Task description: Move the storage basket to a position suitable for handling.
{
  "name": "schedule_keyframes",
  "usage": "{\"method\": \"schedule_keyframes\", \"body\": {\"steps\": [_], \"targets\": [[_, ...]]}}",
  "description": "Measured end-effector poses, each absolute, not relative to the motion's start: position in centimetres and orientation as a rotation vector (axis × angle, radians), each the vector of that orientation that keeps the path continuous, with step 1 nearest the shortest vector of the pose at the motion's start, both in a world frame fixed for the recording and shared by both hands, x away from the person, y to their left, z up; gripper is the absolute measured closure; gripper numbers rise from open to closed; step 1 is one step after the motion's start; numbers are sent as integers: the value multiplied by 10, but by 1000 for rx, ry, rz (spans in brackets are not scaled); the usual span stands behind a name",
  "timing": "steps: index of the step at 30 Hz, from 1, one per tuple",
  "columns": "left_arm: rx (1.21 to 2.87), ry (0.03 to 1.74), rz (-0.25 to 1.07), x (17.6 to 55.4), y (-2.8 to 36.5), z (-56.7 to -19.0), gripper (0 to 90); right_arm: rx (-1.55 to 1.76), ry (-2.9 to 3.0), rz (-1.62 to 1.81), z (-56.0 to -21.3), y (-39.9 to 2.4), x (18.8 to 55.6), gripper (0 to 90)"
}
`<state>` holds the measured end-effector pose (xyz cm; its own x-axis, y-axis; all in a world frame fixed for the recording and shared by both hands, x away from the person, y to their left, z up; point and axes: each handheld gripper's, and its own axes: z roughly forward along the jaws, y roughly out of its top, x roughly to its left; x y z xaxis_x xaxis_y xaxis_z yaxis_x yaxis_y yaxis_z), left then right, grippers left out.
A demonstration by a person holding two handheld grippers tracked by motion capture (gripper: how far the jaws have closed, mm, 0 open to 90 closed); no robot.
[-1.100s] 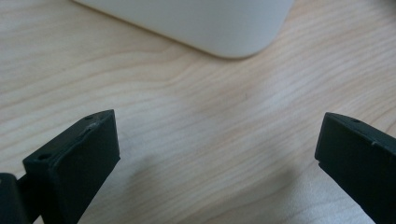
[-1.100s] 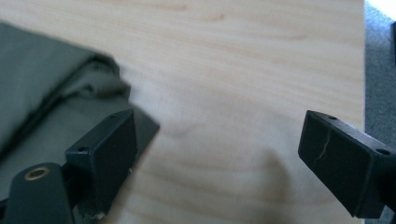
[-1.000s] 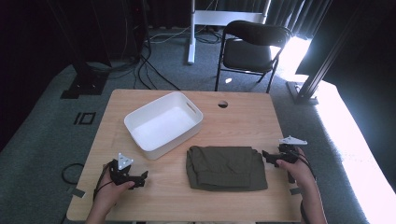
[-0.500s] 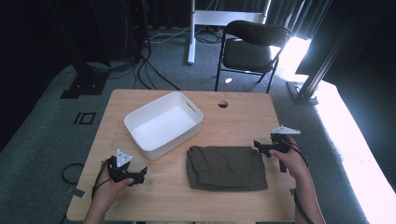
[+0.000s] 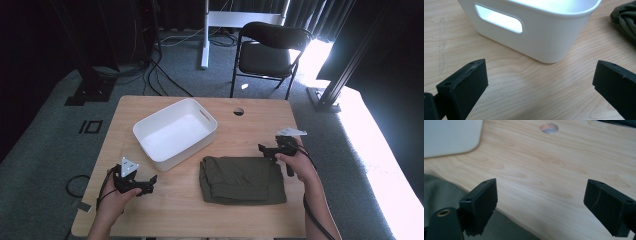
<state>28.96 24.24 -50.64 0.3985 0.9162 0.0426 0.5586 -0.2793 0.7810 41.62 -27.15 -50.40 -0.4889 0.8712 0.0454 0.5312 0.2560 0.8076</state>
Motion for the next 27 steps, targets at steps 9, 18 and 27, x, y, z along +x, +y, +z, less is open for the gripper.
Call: {"method": "schedule_keyframes", "body": {"steps": [9, 18, 27], "targets": [[1942, 1240, 678, 291, 243, -493, 11, 1184, 2150, 1162, -496, -238, 426, 117], [1930, 1237, 693, 295, 247, -484, 11, 1129, 2164, 1226, -487, -205, 436, 117], [1893, 1219, 692, 300, 248, -471, 11, 1065, 2177, 1269, -475, -167, 450, 135]]}}
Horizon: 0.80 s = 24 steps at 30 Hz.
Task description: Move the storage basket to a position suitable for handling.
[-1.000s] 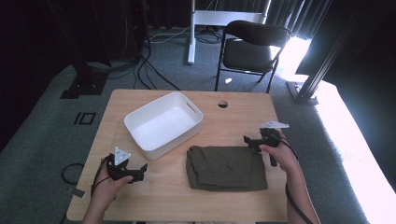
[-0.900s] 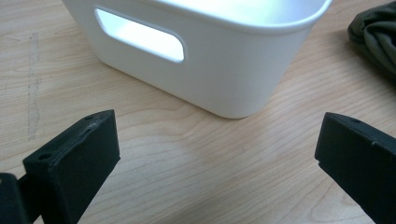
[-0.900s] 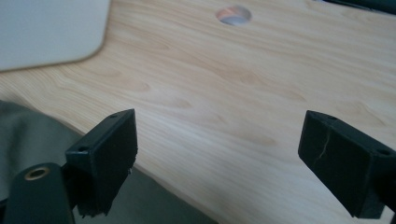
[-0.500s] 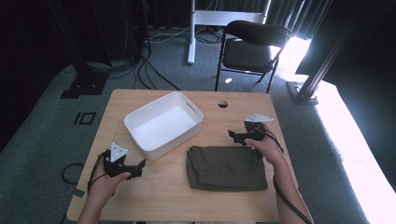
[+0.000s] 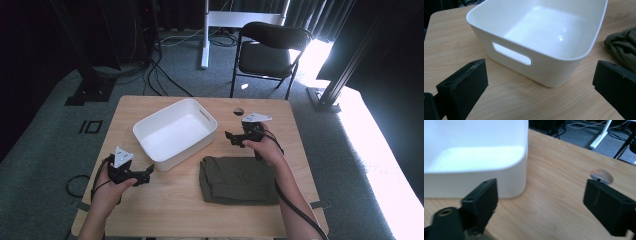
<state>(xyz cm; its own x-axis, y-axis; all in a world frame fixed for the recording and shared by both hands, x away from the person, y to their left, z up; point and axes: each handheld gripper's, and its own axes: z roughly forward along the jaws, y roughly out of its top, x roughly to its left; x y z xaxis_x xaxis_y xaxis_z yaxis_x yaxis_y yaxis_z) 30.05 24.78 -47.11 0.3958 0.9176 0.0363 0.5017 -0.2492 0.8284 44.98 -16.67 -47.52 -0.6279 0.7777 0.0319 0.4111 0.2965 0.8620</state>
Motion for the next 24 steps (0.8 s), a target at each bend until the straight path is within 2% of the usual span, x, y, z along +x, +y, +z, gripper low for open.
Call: {"method": "schedule_keyframes", "body": {"steps": [18, 20, 22, 23, 24], "targets": [[1805, 1256, 724, 329, 241, -466, 12, 1031, 2161, 1237, -473, -116, 484, 137], [1798, 1269, 725, 332, 240, -466, 81, 1032, 2147, 1207, -476, -112, 488, 143], [1771, 1284, 734, 336, 240, -467, 83, 1039, 2135, 1207, -477, -108, 491, 160], [1768, 1293, 734, 337, 240, -468, 84, 1041, 2132, 1213, -478, -106, 492, 213], [1773, 1300, 737, 339, 240, -470, 84, 1041, 2132, 1213, -478, -106, 492, 213]]}}
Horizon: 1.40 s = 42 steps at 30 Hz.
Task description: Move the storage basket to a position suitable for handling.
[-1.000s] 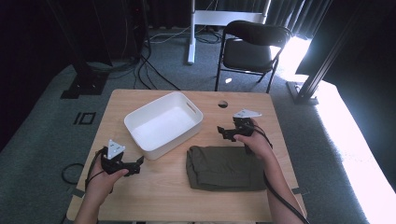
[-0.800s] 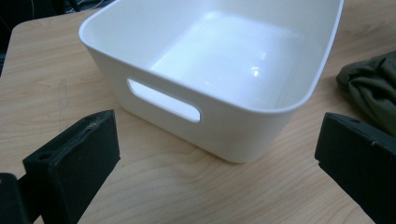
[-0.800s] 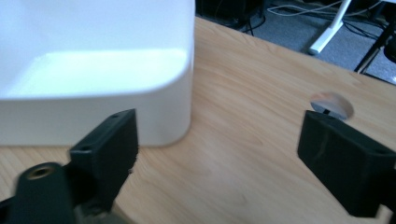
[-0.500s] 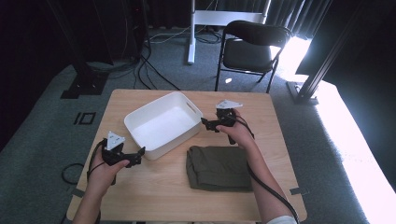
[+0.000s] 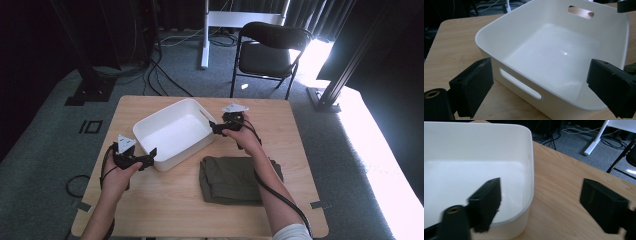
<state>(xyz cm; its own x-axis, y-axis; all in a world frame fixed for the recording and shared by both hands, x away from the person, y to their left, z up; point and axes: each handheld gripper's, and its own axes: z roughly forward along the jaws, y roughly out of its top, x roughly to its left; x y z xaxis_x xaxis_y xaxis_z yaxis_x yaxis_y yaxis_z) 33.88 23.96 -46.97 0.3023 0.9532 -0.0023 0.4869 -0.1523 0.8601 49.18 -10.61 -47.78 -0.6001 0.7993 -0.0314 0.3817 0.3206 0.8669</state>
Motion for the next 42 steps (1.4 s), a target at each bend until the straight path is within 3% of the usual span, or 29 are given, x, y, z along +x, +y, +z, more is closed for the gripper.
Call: {"method": "schedule_keyframes", "body": {"steps": [1, 2, 3, 8, 9, 13, 14, 16, 19, 23, 25, 42], "targets": [[1740, 1334, 753, 341, 240, -472, 149, 1059, 2129, 1231, -479, -104, 493, 295], [1740, 1334, 753, 341, 240, -472, 155, 1059, 2129, 1231, -479, -104, 493, 295], [1746, 1344, 765, 343, 240, -475, 165, 1065, 2131, 1231, -481, -103, 494, 384], [1746, 1372, 770, 344, 239, -483, 233, 1046, 2130, 1210, -483, -101, 494, 449], [1769, 1381, 768, 345, 238, -487, 254, 1036, 2118, 1197, -484, -100, 494, 499], [1740, 1419, 729, 346, 237, -490, 265, 1032, 2113, 1193, -485, -99, 495, 527], [1728, 1431, 688, 347, 236, -491, 326, 1082, 2124, 1194, -487, -99, 496, 538], [1731, 1427, 690, 347, 235, -491, 333, 1092, 2123, 1195, -488, -99, 496, 553], [1710, 1435, 662, 348, 233, -494, 386, 1049, 2123, 1187, -490, -95, 493, 687], [1695, 1462, 656, 348, 231, -493, 415, 1027, 2128, 1153, -489, -90, 490, 763], [1666, 1503, 660, 347, 228, -492, 472, 1043, 2140, 1141, -489, -89, 489, 782], [1654, 1544, 680, 356, 219, -489, 596, 1102, 2118, 1126, -488, -100, 479, 808]]}}
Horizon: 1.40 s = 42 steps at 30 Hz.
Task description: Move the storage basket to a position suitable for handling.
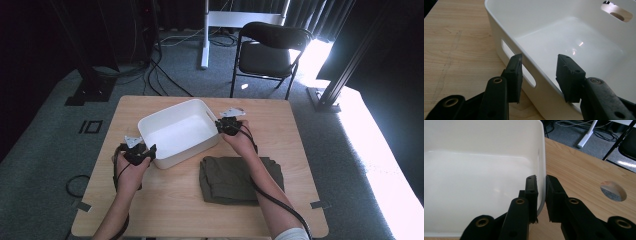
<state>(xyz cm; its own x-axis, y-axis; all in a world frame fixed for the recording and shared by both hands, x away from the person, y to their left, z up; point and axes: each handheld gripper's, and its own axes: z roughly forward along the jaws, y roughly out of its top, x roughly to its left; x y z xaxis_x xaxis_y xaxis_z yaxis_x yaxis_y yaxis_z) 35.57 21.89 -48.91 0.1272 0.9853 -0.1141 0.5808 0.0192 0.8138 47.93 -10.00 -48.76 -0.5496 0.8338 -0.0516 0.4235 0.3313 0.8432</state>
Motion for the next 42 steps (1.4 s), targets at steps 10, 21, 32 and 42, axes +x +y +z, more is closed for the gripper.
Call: {"method": "schedule_keyframes", "body": {"steps": [10, 21, 32, 42], "targets": [[1654, 1540, 695, 366, 208, -489, 636, 1136, 2100, 1128, -487, -115, 474, 812], [1679, 1491, 667, 379, 194, -490, 641, 1184, 2078, 1107, -486, -137, 469, 807], [1709, 1462, 659, 390, 181, -490, 651, 1222, 2051, 1086, -486, -155, 464, 809], [1727, 1434, 643, 397, 167, -490, 659, 1249, 2017, 1089, -487, -171, 458, 812]]}}
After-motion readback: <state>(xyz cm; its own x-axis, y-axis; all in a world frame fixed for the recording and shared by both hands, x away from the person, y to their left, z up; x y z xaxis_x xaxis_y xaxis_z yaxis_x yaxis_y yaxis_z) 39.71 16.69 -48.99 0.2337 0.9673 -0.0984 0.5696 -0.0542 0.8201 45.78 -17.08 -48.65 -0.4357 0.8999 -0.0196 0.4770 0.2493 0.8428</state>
